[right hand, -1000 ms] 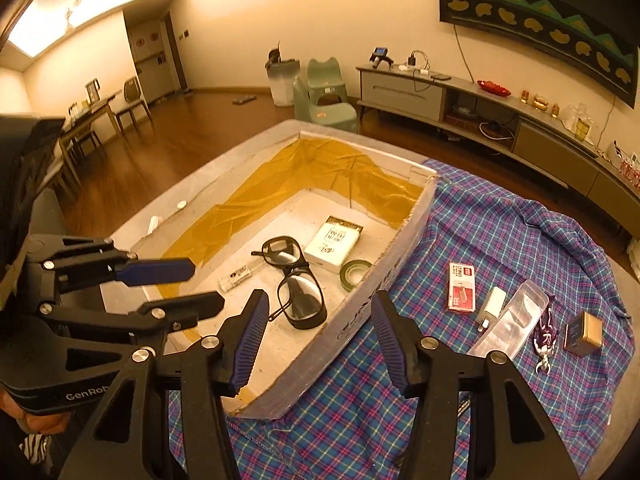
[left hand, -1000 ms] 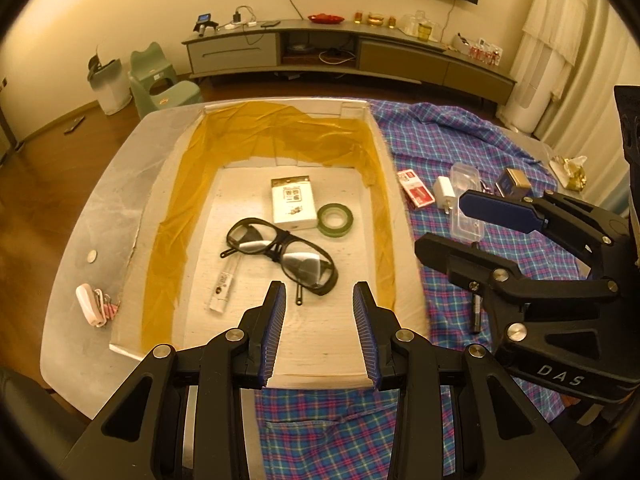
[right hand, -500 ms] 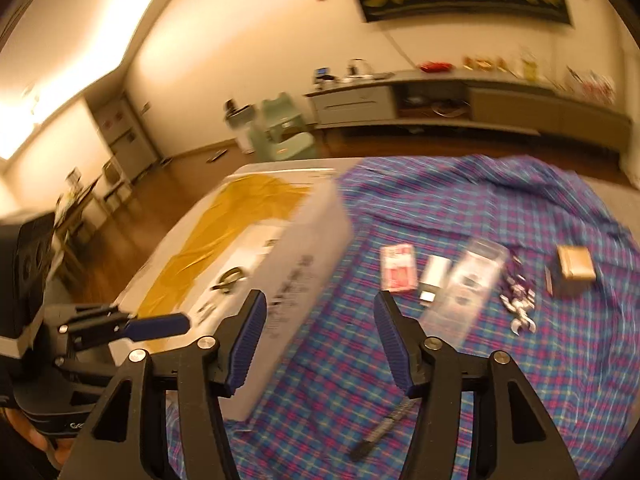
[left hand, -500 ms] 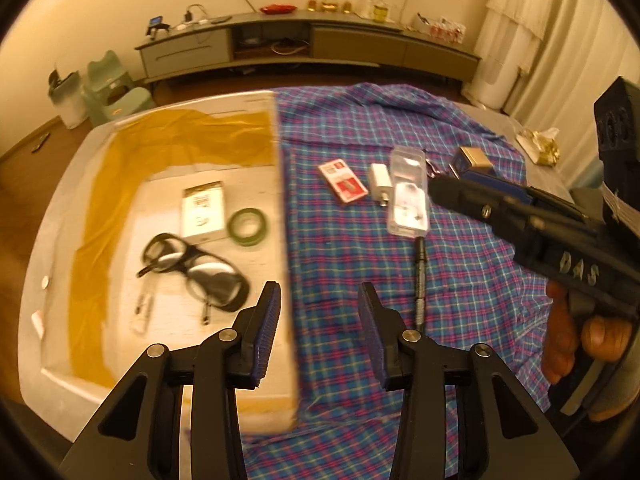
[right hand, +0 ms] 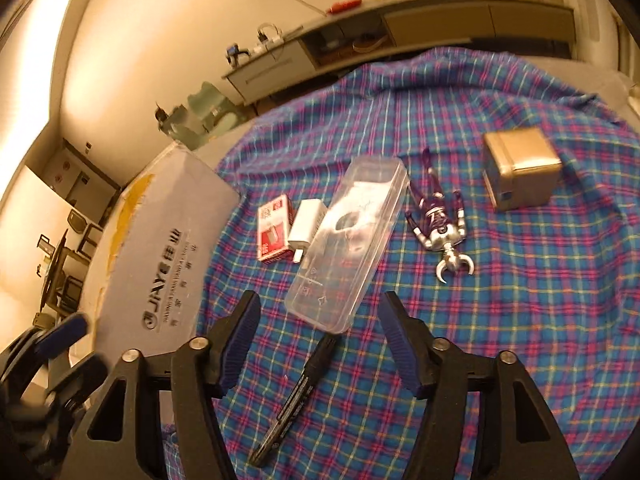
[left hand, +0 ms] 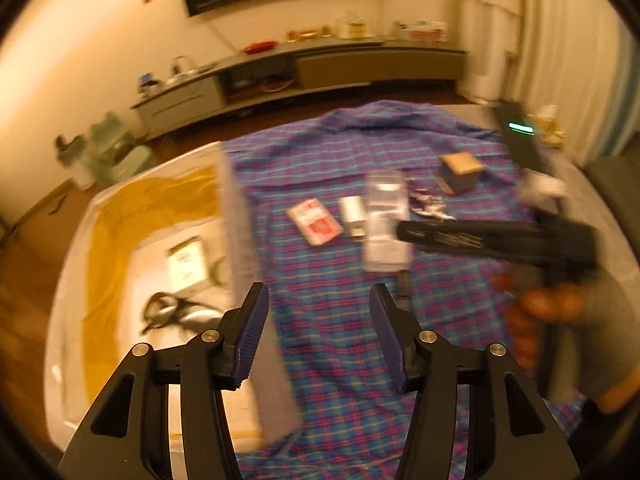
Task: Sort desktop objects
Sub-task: 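Move both tools back over the cloth, left tool toward the black marker, then grasp the black marker with the left tool while the right tool grasps the clear plastic case, then carry the marker with the left tool while the right tool carries the case over the box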
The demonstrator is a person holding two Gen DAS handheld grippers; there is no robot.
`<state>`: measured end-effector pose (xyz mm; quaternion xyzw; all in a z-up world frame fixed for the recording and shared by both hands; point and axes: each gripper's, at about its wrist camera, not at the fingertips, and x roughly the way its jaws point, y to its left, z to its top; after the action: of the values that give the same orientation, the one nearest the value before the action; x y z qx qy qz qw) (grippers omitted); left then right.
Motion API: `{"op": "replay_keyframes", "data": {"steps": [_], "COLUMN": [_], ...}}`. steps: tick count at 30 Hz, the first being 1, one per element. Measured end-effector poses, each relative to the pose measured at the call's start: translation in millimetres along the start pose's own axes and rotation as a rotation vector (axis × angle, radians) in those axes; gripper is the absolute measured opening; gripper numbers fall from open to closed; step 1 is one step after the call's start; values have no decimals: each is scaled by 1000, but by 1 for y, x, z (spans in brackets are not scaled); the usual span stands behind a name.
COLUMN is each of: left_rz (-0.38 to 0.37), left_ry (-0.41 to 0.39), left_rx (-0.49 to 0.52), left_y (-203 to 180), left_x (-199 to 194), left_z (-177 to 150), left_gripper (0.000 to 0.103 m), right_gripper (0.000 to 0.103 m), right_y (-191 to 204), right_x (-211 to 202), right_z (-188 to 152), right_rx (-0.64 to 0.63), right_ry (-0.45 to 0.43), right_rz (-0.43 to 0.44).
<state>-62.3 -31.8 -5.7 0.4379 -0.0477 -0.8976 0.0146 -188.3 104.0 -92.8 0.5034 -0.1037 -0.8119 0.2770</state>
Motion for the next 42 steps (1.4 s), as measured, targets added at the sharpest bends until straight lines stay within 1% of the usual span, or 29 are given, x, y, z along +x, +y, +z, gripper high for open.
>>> {"op": "replay_keyframes", "data": {"steps": [2, 3, 4, 5, 6, 7, 8, 9, 10, 11, 12, 13, 15, 16, 18, 20, 23, 24, 25, 28, 30, 31, 32, 33, 34, 35, 38, 42], "left_rz": [-63, -67, -55, -25, 35, 68, 76, 52, 44, 29, -11, -62, -102, -118, -173, -222, -260, -289, -300, -322, -311, -313, -293, -256, -253, -264, -259, -236], "left_ry": [46, 80, 99, 129, 116, 97, 115, 133, 112, 105, 97, 88, 82, 87, 114, 138, 209, 226, 236, 228, 207, 203, 201, 198, 198, 204, 210, 181], "left_rx": [29, 25, 18, 0, -4, 10, -2, -36, -41, -36, -25, -19, -12, -10, -13, -15, -49, -64, -72, -60, -61, -65, -62, -41, -37, -49, -65, -94], "left_y": [-9, -8, -5, 3, 10, 14, 20, 27, 28, 26, 21, 14, 0, -5, -17, -26, -31, -32, -34, -41, -43, -43, -43, -45, -45, -43, -38, -33], "left_x": [11, 21, 27, 38, 41, 39, 41, 43, 39, 36, 33, 30, 31, 34, 47, 61, 92, 101, 105, 112, 114, 114, 114, 115, 115, 116, 112, 95], "left_z": [-5, -10, -13, -18, -23, -25, -27, -29, -30, -31, -32, -32, -33, -33, -35, -34, -35, -36, -37, -35, -34, -33, -33, -32, -33, -32, -33, -35], "left_gripper": [56, 57, 57, 56, 55, 55, 55, 55, 55, 55, 55, 55, 55, 55, 55, 55, 54, 54, 53, 53, 53, 44, 23, 16, 14, 14, 14, 14], "right_gripper": [71, 71, 71, 71, 71, 72, 72, 73, 73, 77, 80, 80, 80, 79, 61, 54, 54, 53, 53, 53, 53, 53, 53, 53, 53, 53, 53, 53], "right_y": [-1, -2, -3, -3, -2, -1, 2, 4, 6, 8, 12, 15, 18, 19, 19, 14, 2, -2, -5, -16, -20, -21, -22, -22, -22, -22, -17, -7], "right_x": [9, 14, 20, 26, 31, 38, 45, 51, 58, 62, 65, 68, 71, 72, 71, 67, 60, 57, 53, 43, 35, 31, 28, 24, 20, 17, 12, 7], "right_z": [6, 9, 12, 15, 17, 20, 21, 21, 21, 22, 23, 24, 26, 26, 25, 24, 23, 22, 21, 17, 18, 19, 20, 21, 21, 20, 14, 1], "right_rx": [13, 23, 30, 30, 25, 16, 3, -10, -26, -51, -80, -108, -149, -172, -215, -231, -239, -236, -238, -219, -190, -176, -165, -154, -140, -130, -129, -152], "right_ry": [3, 9, 17, 28, 37, 49, 60, 70, 82, 76, 69, 64, 63, 68, 70, 74, 74, 76, 75, 66, 51, 42, 35, 28, 23, 18, 13, 11], "right_rz": [-31, -44, -52, -61, -77, -94, -110, -131, -156, -173, -192, -207, -208, -210, -232, -253, -274, -275, -278, -269, -260, -249, -240, -228, -212, -200, -190, -198]}}
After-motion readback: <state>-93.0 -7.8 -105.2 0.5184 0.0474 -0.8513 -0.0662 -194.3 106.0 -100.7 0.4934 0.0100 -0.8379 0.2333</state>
